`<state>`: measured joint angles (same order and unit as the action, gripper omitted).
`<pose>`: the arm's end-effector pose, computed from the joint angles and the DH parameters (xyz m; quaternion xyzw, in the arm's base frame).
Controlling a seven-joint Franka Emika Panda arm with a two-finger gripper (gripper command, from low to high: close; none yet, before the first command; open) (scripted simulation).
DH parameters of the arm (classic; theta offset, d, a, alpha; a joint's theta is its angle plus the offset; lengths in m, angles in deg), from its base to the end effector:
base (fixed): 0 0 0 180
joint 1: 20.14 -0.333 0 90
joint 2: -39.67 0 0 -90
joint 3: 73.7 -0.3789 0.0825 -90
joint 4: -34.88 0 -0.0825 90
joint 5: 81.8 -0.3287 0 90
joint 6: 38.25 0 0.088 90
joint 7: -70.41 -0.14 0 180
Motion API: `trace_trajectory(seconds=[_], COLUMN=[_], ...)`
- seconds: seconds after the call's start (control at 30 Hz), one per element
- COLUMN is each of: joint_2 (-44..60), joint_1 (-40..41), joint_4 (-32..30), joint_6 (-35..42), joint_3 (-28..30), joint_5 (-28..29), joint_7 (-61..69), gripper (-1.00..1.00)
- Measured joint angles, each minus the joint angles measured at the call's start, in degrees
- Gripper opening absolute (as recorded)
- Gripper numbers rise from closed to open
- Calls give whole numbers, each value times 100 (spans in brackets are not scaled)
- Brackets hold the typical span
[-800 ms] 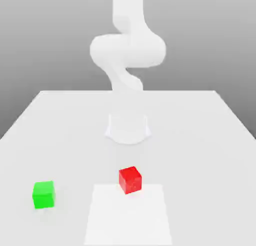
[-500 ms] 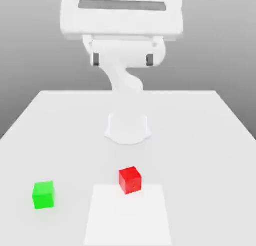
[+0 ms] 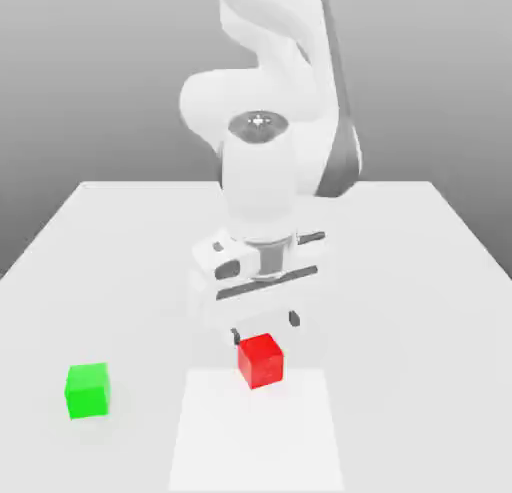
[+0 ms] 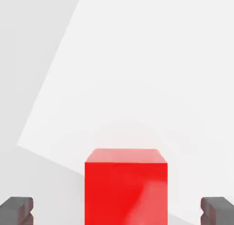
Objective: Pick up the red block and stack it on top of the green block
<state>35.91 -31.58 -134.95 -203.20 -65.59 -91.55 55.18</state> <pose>0.3011 0.0099 0.2752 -0.9824 0.1849 0.0145 0.0238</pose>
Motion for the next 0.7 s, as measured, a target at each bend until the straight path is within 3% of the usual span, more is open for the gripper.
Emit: trace_trajectory(seconds=[0.37, 0.63, 0.67, 0.7], joint_2=[816, 1322, 1371, 1371], joint_1=[-155, -79, -113, -113], joint_4=[208, 187, 176, 176], joint_6=[-574, -1204, -1276, -1276], joint_3=[-253, -453, -430, -430], joint_5=[-1557, -1825, -1815, -1815], joint_7=[1144, 1291, 1272, 1272], gripper=[0, 0, -100, -100])
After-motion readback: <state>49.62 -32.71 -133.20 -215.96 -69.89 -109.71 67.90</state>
